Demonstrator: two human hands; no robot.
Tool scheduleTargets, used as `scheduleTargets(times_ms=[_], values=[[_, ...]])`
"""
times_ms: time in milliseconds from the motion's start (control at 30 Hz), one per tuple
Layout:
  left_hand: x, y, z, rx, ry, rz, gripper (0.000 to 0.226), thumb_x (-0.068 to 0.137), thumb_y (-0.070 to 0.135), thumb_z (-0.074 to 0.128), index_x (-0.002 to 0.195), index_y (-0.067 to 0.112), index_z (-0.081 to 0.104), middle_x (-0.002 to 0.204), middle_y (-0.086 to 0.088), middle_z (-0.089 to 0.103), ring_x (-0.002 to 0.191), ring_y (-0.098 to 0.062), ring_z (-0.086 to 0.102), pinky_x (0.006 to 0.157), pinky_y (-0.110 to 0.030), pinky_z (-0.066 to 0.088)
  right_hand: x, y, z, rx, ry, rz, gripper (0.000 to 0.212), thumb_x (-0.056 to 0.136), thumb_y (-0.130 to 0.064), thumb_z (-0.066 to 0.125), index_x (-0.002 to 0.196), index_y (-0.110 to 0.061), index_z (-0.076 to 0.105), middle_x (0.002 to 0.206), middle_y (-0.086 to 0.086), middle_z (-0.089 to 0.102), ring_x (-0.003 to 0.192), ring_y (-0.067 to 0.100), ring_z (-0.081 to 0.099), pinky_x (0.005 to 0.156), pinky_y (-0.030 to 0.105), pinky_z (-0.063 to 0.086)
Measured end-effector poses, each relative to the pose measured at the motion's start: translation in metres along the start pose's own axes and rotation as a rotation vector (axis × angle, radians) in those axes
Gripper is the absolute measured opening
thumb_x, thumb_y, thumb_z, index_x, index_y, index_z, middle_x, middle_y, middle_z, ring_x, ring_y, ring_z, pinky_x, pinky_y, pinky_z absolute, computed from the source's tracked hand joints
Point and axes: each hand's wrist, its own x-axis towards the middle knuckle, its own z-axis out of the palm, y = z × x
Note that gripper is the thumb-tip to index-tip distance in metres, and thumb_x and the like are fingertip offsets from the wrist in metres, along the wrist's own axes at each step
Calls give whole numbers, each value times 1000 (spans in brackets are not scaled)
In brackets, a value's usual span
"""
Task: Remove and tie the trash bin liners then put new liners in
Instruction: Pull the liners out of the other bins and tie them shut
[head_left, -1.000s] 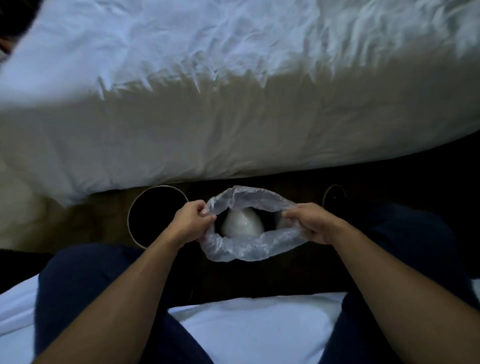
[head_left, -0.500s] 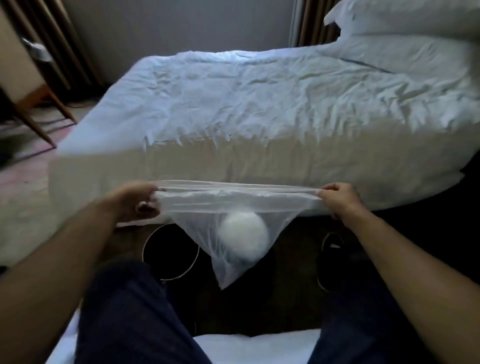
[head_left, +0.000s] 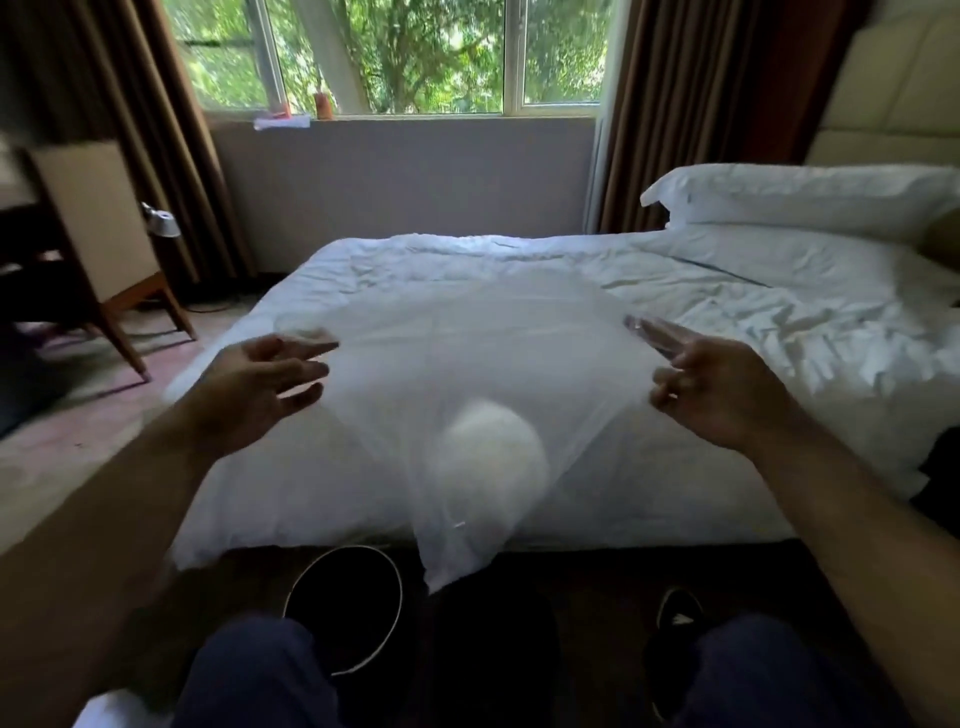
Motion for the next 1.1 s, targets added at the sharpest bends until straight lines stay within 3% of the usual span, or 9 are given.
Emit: scheduleTargets(times_ms=[100,267,467,633,767,867,933,1033,1100], values=[[10,17,16,320,179,104,42,79,22,82,111,0,67,89,-3,72,75,-14,66,78,-35,53,5,-19,21,-590,100,-185,23,89,-4,71,110,-13,71,124,1,72,50,7,38,57,24,39],[15,55,58,602,253,304,41,91,44,69,72,8,69,50,10,48,47,-7,44,60,-32,49,13,-41,63,-954,212,-435,35,78,-28,87,104,-13,68,85,-5,70,61,0,59,64,18,47],[13,83,113,540,-33,312,25,99,33,61,89,15,75,77,7,68,71,-14,62,70,-31,53,14,-51,125,-1061,-107,-559,45,65,-48,89,84,-11,73,87,6,71,76,13,65,75,29,51],[4,96,140,406,-303,339,14,92,12,65,101,16,75,92,-2,75,88,-18,71,80,-35,58,24,-38,163,-998,-243,-533,17,79,-22,86,84,-10,75,78,0,72,73,8,62,76,36,59],[1,69,97,327,-272,280,78,72,7,72,144,29,50,131,-9,64,123,-27,61,102,-47,50,32,-36,161,-1188,-23,-644,27,76,-29,79,62,-17,59,61,-8,51,62,12,44,58,29,38],[-18,23,68,649,-296,155,137,49,50,96,156,47,11,158,4,36,144,-12,37,116,-45,37,32,-34,164,-1155,32,-656,22,75,-27,77,71,-10,64,64,-5,54,62,14,47,58,29,41],[-28,0,81,844,-269,133,151,44,63,94,156,47,-6,160,18,18,148,-5,22,123,-37,21,33,-27,174,-1075,13,-560,17,75,-22,77,79,-8,68,67,0,62,59,16,59,57,31,50],[-21,-16,120,792,-86,230,123,59,44,95,156,30,19,141,22,42,127,2,43,96,-7,26,31,-15,190,-1012,-40,-372,18,77,-13,76,92,-3,71,74,10,72,57,18,71,53,33,60],[-7,-19,131,831,-47,316,65,69,38,91,122,26,55,106,16,63,92,-4,62,73,-8,41,30,-17,191,-983,-70,-337,23,77,-10,78,96,1,70,81,15,73,62,21,72,57,39,63]])
